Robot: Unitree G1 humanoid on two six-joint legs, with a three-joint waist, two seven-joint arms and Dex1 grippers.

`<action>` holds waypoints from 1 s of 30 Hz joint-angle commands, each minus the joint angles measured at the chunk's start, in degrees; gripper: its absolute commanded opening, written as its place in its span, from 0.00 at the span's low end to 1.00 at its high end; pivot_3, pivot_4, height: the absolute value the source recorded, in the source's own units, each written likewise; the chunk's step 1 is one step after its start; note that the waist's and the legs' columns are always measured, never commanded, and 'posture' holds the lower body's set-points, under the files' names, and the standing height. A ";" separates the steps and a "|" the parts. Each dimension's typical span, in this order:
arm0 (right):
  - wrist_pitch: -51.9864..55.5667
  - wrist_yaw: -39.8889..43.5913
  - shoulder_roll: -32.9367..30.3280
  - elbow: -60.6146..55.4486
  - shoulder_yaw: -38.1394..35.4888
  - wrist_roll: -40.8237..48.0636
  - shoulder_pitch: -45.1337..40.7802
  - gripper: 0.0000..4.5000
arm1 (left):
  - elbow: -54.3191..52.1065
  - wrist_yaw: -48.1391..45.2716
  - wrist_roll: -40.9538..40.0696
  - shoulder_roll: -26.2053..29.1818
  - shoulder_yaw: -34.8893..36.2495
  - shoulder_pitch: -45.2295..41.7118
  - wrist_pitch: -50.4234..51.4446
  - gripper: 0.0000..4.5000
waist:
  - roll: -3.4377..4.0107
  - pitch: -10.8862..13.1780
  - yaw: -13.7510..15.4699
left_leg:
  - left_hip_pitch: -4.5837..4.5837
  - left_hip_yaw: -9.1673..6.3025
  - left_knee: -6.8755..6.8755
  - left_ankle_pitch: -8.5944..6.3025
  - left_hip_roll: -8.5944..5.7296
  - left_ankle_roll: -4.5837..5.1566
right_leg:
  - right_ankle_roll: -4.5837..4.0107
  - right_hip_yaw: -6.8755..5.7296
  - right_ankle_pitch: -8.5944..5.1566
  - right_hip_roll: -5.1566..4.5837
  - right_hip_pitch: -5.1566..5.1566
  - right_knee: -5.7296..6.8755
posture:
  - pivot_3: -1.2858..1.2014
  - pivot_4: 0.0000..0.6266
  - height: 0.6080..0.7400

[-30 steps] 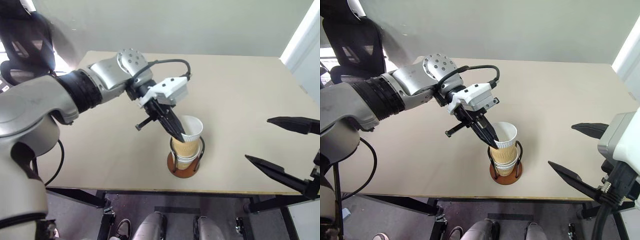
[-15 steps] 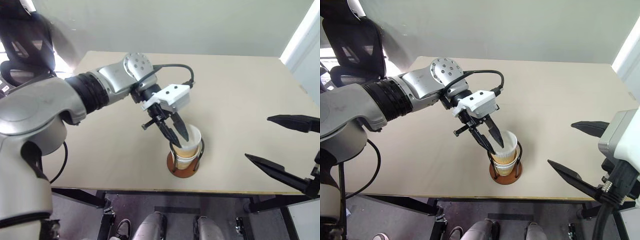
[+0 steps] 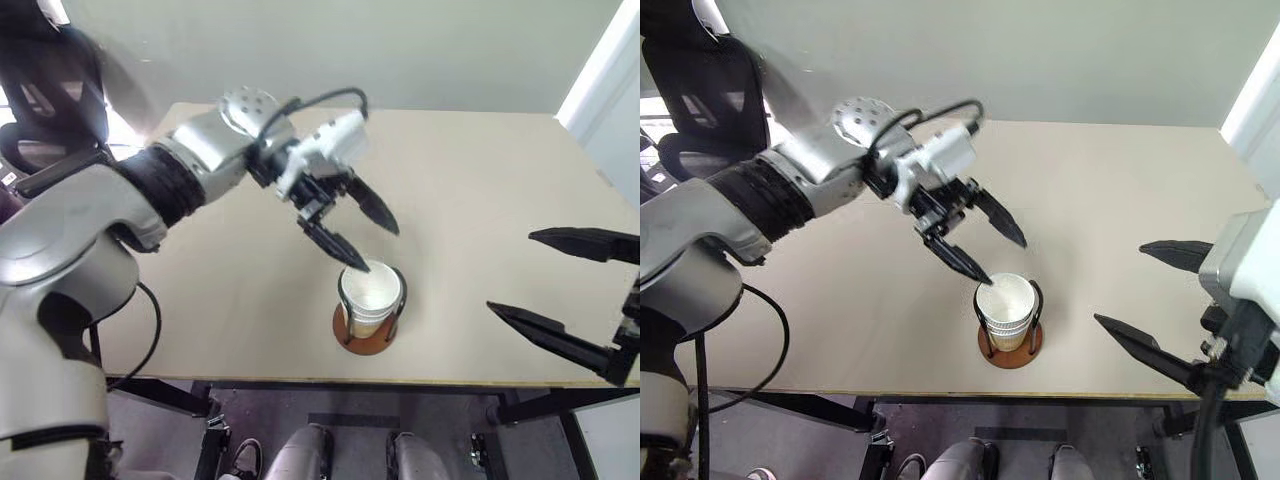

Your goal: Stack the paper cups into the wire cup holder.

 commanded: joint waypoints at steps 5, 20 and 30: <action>-10.03 15.97 4.63 4.18 11.96 -23.95 1.40 0.91 | 7.37 -1.62 9.06 8.09 19.87 10.03 9.44 0.75 | 0.13 -0.07 -0.36 | 0.01 0.01 0.03 0.09 0.05 -0.01 | -0.05 0.07 0.04 -0.02 -0.02 -0.02 | 0.52 0.24 1.00; -20.75 28.59 7.45 15.97 29.31 -43.12 -1.91 0.91 | -9.22 11.04 25.97 15.62 54.78 41.30 30.01 0.75 | 0.08 -0.09 -0.15 | -0.01 -0.15 0.31 0.58 0.09 -0.18 | -0.64 0.22 0.26 0.35 0.11 -0.01 | 0.52 0.24 1.00; -22.85 30.45 10.30 19.83 33.15 -49.53 -2.98 0.91 | -17.19 18.83 28.59 11.31 67.49 50.96 35.54 0.75 | 0.07 -0.09 -0.12 | 0.19 -0.29 -0.33 0.92 0.12 -0.79 | -1.40 0.25 0.94 0.44 0.02 0.04 | 0.52 0.24 1.00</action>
